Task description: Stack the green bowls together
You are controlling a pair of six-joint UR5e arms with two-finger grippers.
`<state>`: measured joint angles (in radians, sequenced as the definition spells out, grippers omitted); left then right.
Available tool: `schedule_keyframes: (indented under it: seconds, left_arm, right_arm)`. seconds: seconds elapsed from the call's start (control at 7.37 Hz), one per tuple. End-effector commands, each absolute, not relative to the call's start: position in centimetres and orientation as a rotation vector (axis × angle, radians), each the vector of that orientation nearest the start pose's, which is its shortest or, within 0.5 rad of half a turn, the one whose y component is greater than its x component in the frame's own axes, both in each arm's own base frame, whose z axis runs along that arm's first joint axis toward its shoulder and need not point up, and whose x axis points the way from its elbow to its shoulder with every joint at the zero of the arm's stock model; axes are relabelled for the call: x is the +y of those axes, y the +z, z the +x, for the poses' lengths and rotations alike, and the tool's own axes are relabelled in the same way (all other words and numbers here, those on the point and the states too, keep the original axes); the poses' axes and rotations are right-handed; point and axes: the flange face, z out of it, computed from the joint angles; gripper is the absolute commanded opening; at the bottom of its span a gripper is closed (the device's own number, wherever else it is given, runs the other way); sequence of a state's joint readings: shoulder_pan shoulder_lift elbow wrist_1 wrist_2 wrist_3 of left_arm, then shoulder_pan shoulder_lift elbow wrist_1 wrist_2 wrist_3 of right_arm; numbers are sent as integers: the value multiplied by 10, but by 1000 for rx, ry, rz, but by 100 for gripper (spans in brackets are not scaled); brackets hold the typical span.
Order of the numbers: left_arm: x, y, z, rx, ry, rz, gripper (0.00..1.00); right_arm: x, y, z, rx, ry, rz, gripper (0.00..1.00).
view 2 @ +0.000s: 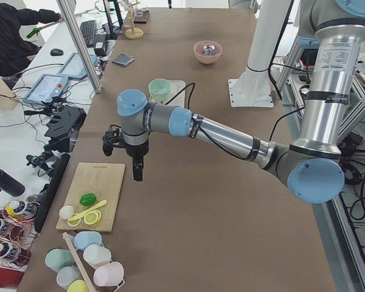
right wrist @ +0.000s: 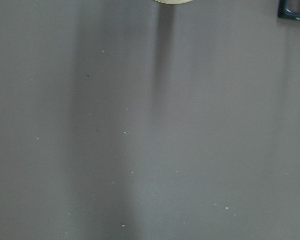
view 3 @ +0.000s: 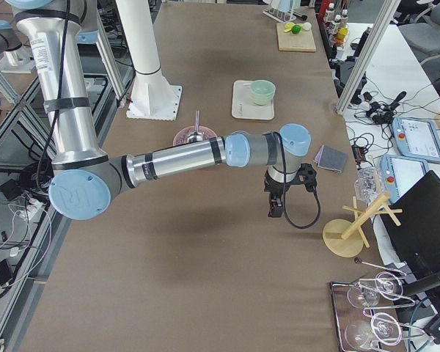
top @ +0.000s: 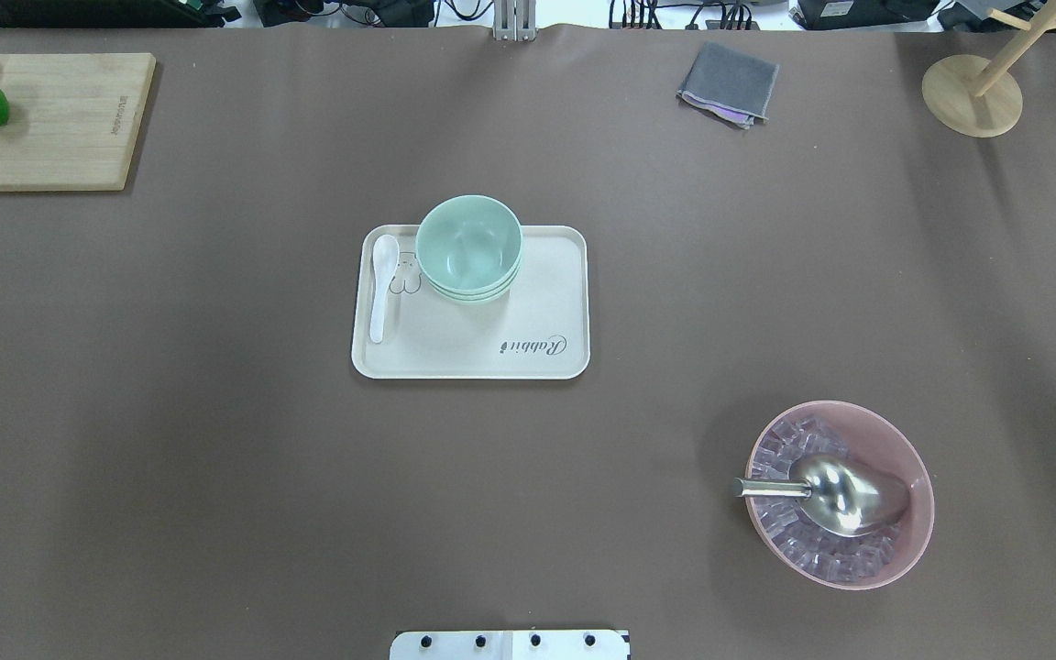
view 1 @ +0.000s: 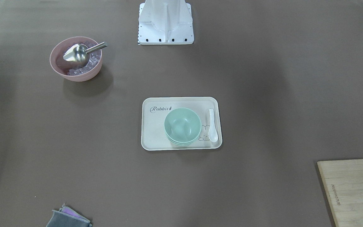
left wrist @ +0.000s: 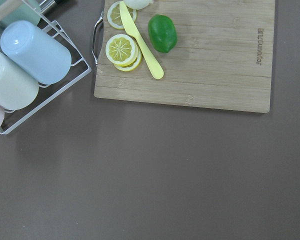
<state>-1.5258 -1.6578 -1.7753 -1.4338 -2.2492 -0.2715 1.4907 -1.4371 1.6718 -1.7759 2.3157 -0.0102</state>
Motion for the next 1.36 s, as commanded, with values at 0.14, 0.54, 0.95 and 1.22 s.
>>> schedule_keyframes:
  seconds: [0.14, 0.54, 0.95, 1.22]
  left_arm:
    - [-494, 607, -49, 710, -153, 129, 98]
    - [-491, 621, -50, 703, -171, 90, 98]
    - [-494, 602, -49, 698, -184, 43, 98]
    - [-494, 605, -48, 697, -185, 37, 98]
  right_arm:
    - [-500, 611, 53, -724, -40, -52, 100]
    - [-480, 633, 56, -704, -26, -91, 100]
    - [-481, 628, 56, -704, -20, -86, 100]
    - [-485, 623, 54, -713, -23, -78, 100]
